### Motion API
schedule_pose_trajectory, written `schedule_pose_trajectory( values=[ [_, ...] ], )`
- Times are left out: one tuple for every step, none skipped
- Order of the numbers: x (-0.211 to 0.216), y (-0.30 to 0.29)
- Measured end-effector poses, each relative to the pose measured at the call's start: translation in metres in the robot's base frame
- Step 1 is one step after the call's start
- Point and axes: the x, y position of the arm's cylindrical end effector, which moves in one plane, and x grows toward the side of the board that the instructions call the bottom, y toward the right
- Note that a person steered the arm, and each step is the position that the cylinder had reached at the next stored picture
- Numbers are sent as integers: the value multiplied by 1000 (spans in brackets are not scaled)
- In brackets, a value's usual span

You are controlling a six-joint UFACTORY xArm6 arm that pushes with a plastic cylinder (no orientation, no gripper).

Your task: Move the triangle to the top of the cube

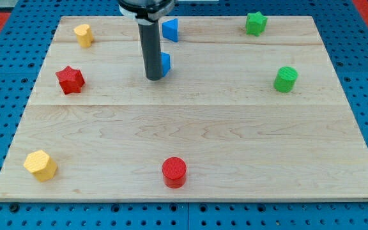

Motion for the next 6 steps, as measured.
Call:
schedule_pose_trajectory(
  values=[
    [-1,37],
    [-9,94],
    [-38,135],
    [-95,178],
    [-139,151],
    [-160,87]
  ],
)
